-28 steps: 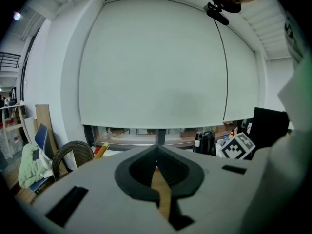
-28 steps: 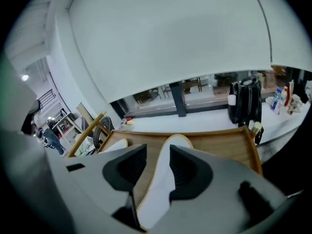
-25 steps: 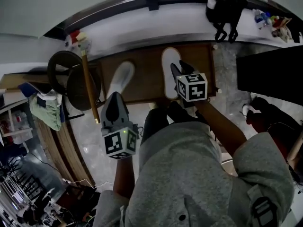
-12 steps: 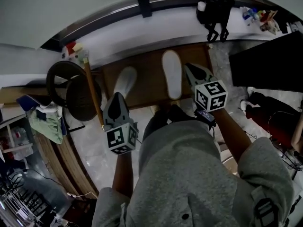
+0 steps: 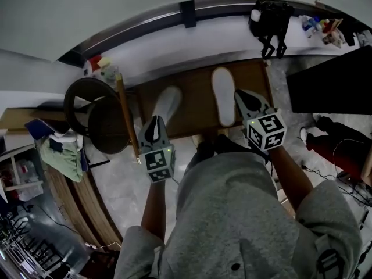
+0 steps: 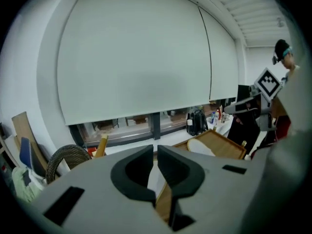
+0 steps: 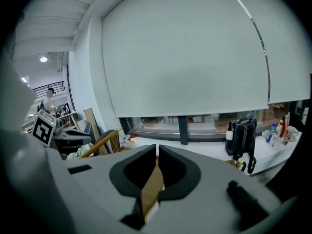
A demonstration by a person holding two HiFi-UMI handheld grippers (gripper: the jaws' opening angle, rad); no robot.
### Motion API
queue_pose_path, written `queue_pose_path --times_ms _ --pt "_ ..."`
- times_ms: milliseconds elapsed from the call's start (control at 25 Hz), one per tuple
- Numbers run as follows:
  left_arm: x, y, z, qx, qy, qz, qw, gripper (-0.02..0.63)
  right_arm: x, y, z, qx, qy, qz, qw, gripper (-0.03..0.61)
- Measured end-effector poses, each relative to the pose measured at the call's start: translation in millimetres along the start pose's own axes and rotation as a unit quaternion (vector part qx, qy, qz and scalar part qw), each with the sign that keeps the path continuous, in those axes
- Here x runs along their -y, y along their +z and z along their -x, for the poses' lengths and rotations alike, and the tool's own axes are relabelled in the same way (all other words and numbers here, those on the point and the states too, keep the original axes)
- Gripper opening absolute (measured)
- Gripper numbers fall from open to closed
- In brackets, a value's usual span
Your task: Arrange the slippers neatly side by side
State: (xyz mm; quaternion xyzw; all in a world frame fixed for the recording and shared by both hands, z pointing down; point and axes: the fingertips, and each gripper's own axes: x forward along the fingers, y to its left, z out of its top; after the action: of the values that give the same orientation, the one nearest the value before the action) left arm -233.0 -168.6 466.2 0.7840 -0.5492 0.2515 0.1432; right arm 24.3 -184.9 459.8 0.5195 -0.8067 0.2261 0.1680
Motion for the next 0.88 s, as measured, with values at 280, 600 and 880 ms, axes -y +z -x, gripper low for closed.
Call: queue_pose_path --times_ms 280,600,880 --pt "2 -28 -23 -0.027 -0.033 -0.063 0.9971 0.021 -2 4 0 0.012 -0.024 -0.008 1.000 0.035" --pt "1 -62 -44 -0.063 -0.064 -0.080 0.9928 0.153 -9 -4 8 0.011 -0.050 -0.014 0.999 0.035" --pt "-8 -102 -64 -0.098 -0.074 -0.095 0.9878 0.172 -24 -17 11 -0.003 -0.061 -0.012 0.998 0.035"
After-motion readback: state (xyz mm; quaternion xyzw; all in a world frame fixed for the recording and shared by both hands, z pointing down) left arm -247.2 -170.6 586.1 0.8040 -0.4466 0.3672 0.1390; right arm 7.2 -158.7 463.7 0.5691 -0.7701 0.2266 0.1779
